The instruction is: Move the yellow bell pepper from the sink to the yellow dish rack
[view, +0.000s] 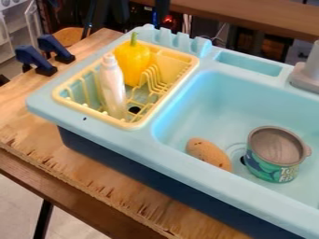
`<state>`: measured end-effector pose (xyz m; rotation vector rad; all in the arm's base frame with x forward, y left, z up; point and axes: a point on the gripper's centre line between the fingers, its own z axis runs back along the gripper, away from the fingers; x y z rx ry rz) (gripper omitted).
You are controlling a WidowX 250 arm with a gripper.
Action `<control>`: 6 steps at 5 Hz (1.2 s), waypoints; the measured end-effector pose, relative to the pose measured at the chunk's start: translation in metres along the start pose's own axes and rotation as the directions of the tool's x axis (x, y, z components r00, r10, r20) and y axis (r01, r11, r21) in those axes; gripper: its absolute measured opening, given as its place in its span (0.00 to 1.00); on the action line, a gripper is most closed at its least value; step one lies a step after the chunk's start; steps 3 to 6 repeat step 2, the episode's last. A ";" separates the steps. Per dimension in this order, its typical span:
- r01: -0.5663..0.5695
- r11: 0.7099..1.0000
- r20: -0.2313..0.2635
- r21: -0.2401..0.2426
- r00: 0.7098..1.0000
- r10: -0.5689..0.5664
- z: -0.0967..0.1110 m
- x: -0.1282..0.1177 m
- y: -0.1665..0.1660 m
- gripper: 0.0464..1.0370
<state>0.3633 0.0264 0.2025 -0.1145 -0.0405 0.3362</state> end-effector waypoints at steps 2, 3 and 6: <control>0.108 0.983 -0.044 0.149 0.994 -0.103 0.014 -0.017 -0.017 0.96; 0.108 0.983 -0.044 0.149 0.994 -0.103 0.014 -0.017 -0.017 0.96; 0.108 0.983 -0.044 0.149 0.994 -0.103 0.014 -0.017 -0.017 0.96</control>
